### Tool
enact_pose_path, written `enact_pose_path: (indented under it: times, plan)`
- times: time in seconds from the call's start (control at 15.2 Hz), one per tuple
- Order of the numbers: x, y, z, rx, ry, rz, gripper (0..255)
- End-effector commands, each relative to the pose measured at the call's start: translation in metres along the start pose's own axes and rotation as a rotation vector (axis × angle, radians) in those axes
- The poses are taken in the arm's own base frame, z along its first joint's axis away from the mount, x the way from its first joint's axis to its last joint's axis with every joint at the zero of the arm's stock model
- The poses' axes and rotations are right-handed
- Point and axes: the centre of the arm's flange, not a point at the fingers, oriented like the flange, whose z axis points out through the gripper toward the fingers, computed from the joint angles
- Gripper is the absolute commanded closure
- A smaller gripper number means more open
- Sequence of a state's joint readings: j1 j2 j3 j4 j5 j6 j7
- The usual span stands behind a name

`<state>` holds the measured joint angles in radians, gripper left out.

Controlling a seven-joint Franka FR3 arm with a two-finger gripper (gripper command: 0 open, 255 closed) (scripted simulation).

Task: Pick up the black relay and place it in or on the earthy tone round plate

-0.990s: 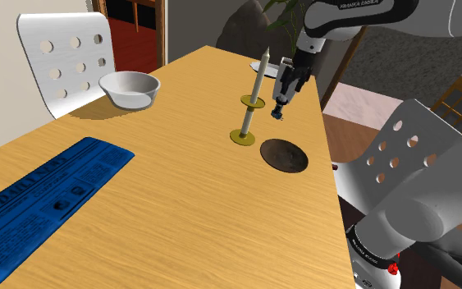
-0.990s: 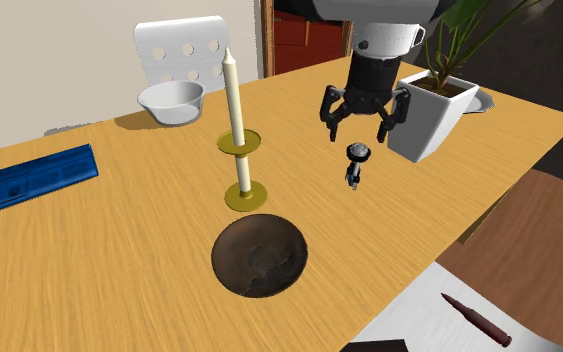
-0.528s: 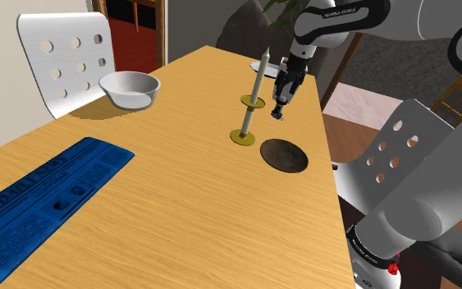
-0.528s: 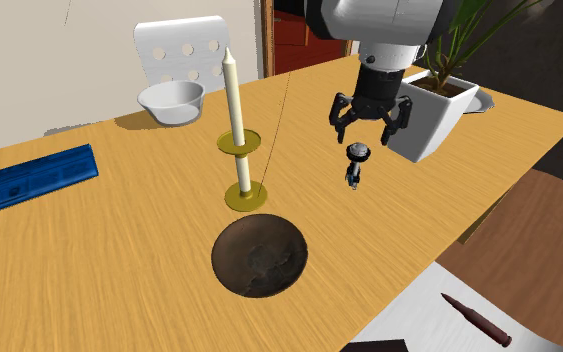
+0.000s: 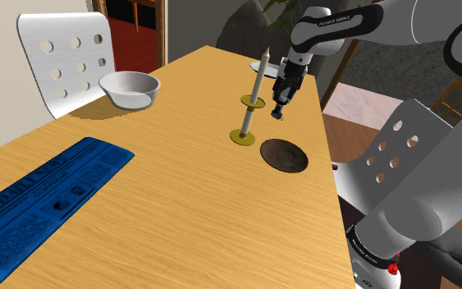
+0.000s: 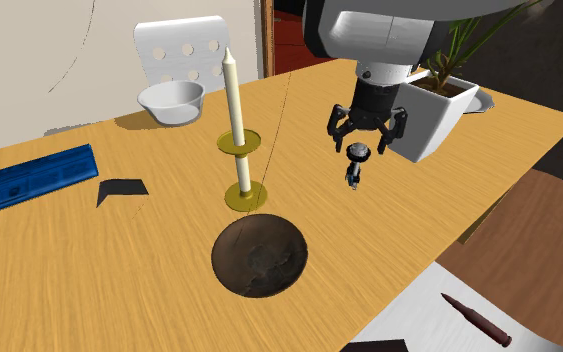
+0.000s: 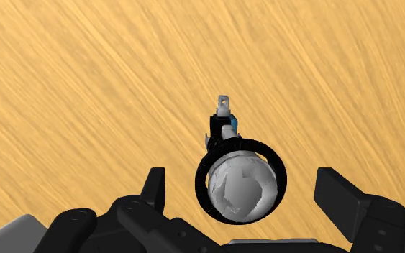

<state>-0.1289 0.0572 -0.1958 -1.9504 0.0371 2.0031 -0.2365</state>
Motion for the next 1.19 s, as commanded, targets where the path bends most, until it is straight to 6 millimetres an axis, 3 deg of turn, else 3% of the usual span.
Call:
enact_pose_path:
  times: [0.0, 0.13, 0.2, 0.79, 1.12]
  plan:
    - [0.0, 0.0, 0.0, 0.0, 0.0, 0.0, 0]
    - [0.0, 0.0, 0.0, 0.0, 0.0, 0.0, 0]
    - [0.0, 0.0, 0.0, 0.0, 0.0, 0.0, 255]
    - [0.0, 0.0, 0.0, 0.0, 0.0, 0.0, 255]
    - [0.0, -0.001, -0.026, 0.0, 0.0, 0.0, 255]
